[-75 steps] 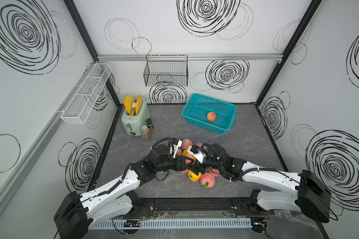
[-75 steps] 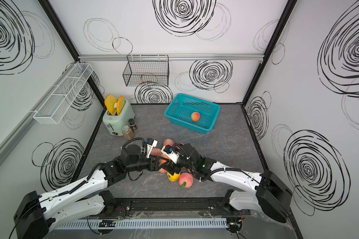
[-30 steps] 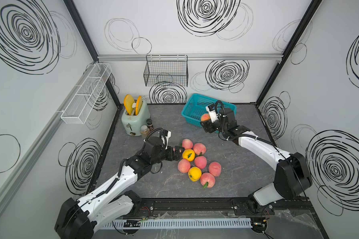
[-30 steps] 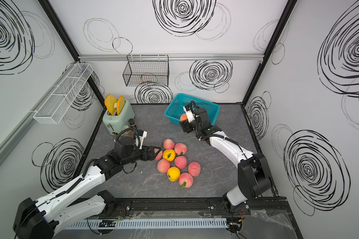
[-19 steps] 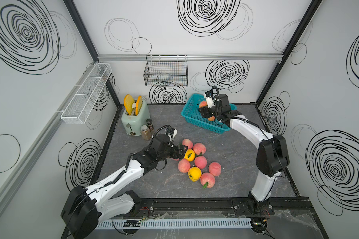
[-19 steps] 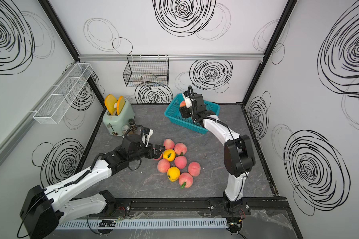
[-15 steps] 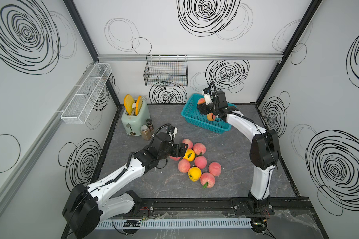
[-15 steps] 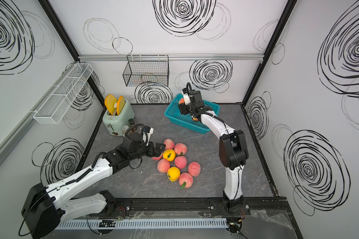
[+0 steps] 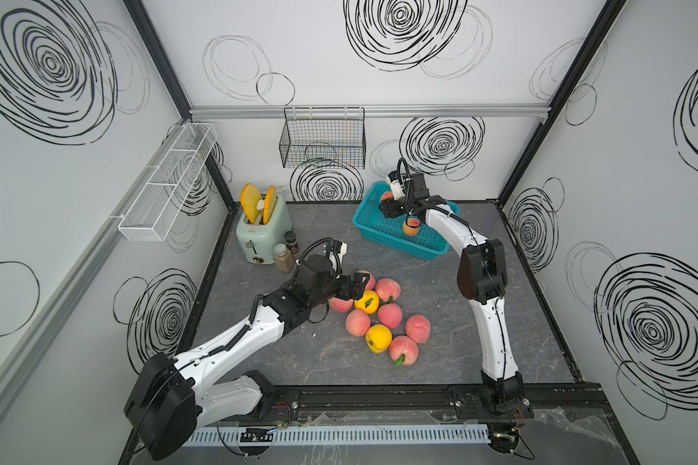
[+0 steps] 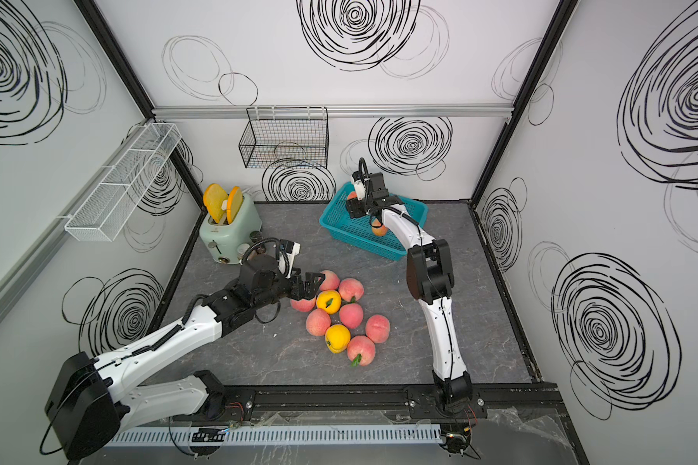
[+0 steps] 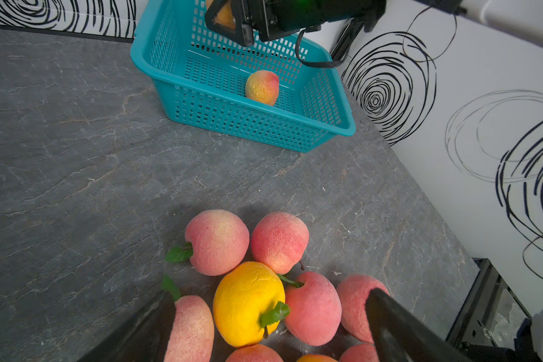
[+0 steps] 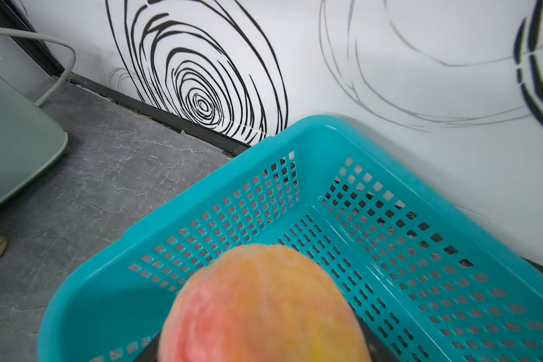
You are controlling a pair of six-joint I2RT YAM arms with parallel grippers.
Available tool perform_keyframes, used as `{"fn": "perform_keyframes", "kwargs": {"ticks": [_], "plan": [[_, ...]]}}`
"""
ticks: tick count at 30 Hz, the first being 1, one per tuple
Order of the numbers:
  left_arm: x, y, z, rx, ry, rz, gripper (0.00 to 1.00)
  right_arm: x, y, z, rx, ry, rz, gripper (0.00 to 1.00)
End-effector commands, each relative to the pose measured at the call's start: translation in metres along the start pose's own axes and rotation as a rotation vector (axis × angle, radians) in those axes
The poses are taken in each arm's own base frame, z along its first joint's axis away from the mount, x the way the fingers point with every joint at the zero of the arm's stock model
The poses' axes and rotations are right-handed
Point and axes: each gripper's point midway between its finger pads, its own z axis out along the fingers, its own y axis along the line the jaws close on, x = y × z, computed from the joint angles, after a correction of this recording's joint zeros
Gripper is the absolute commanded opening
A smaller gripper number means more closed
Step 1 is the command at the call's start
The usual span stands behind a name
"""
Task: Put the peaches into the basket
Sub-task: Place the peach in the basket.
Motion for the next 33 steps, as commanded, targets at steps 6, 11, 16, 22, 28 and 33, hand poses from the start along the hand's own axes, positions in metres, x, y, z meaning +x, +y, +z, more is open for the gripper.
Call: {"fn": "perform_keyframes", "kwargs": {"ticks": [6, 11, 16, 22, 28, 33], "plan": [[-0.012, -0.002, -0.001, 0.04, -0.067, 0.016, 0.98, 0.015, -0.005, 0.027, -0.04, 0.049, -0.003, 0.74], [-0.016, -0.003, 0.003, 0.051, -0.067, 0.004, 0.98, 0.027, -0.009, 0.037, -0.042, 0.07, 0.003, 0.75], [-0.024, -0.007, 0.008, 0.058, -0.071, 0.005, 0.98, 0.037, -0.013, 0.043, -0.049, 0.09, 0.01, 0.75], [-0.026, -0.01, 0.009, 0.078, -0.087, 0.01, 0.98, 0.049, -0.018, 0.049, -0.03, 0.12, -0.009, 0.76], [-0.028, -0.013, 0.003, 0.099, -0.123, 0.013, 0.98, 0.05, -0.02, 0.052, -0.023, 0.125, -0.015, 0.77], [-0.029, -0.009, 0.001, 0.093, -0.129, 0.008, 0.98, 0.053, -0.023, 0.055, -0.013, 0.135, -0.021, 0.77]]}}
